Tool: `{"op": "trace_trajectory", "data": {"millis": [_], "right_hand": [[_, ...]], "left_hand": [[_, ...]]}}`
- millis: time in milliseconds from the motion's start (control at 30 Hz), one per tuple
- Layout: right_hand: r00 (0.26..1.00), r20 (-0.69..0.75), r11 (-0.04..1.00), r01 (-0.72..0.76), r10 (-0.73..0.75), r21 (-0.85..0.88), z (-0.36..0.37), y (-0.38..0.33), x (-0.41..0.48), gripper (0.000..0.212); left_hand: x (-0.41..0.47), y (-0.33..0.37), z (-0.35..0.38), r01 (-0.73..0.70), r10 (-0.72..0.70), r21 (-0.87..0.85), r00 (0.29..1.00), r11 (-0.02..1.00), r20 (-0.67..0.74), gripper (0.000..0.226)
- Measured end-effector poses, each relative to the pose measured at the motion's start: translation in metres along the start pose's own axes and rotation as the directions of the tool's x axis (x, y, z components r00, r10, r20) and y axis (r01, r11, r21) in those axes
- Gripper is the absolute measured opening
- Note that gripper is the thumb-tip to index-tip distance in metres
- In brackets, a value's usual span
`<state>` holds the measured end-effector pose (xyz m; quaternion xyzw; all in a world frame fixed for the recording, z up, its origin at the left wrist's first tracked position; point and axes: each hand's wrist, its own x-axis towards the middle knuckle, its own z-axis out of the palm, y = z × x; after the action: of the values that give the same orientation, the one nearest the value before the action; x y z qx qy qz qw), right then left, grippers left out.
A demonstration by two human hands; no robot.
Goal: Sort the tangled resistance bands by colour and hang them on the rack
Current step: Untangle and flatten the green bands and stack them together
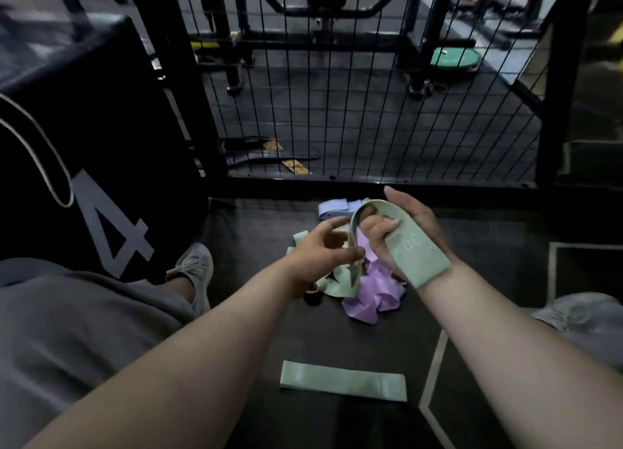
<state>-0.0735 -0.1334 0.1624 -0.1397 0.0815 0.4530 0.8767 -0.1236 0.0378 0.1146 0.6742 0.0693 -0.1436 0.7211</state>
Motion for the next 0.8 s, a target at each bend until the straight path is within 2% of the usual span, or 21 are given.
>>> {"op": "trace_trajectory", "data": {"millis": [100, 200, 267, 333, 467, 533, 633, 733, 800], "right_hand": [[0.999, 0.054, 1.000, -0.003, 0.004, -0.008, 0.014, 0.007, -0.007, 0.044], [0.998, 0.064, 0.999, -0.001, 0.004, -0.038, 0.026, 0.010, -0.016, 0.048], [0.999, 0.039, 0.995, 0.032, -0.028, -0.099, 0.030, 0.008, -0.024, 0.063], [0.996, 0.007, 0.982, 0.090, -0.090, -0.167, 0.032, 0.003, -0.033, 0.087], [0.985, -0.065, 0.973, 0.146, -0.160, -0.179, 0.030, -0.007, -0.055, 0.115], [0.982, -0.078, 0.966, 0.154, -0.174, -0.209, 0.034, -0.007, -0.065, 0.114], [0.974, -0.094, 0.946, 0.172, -0.205, -0.275, 0.042, -0.004, -0.079, 0.095], [0.975, -0.106, 0.952, 0.164, -0.197, -0.259, 0.047, -0.005, -0.087, 0.102], [0.972, -0.110, 0.934, 0.166, -0.210, -0.315, 0.052, -0.003, -0.091, 0.105]], "left_hand": [[-0.012, 0.009, 0.005, -0.036, 0.036, -0.001, 0.998, 0.999, 0.045, 0.053], [-0.020, 0.017, 0.010, -0.049, 0.049, 0.036, 0.999, 0.998, -0.002, 0.030], [-0.026, 0.026, 0.010, -0.024, 0.024, -0.006, 1.000, 1.000, -0.018, 0.025], [-0.035, 0.037, 0.008, -0.010, 0.010, -0.032, 1.000, 0.999, -0.028, 0.023], [-0.044, 0.054, -0.005, -0.031, 0.034, 0.028, 0.993, 0.999, -0.112, 0.016], [-0.047, 0.060, -0.012, -0.029, 0.036, 0.059, 0.990, 0.998, -0.134, 0.014], [-0.052, 0.068, -0.017, -0.027, 0.042, 0.115, 0.990, 0.993, -0.134, 0.007], [-0.058, 0.077, -0.016, -0.047, 0.080, 0.219, 0.987, 0.974, -0.141, 0.004], [-0.064, 0.083, -0.014, -0.059, 0.097, 0.256, 0.986, 0.965, -0.138, 0.007]]}}
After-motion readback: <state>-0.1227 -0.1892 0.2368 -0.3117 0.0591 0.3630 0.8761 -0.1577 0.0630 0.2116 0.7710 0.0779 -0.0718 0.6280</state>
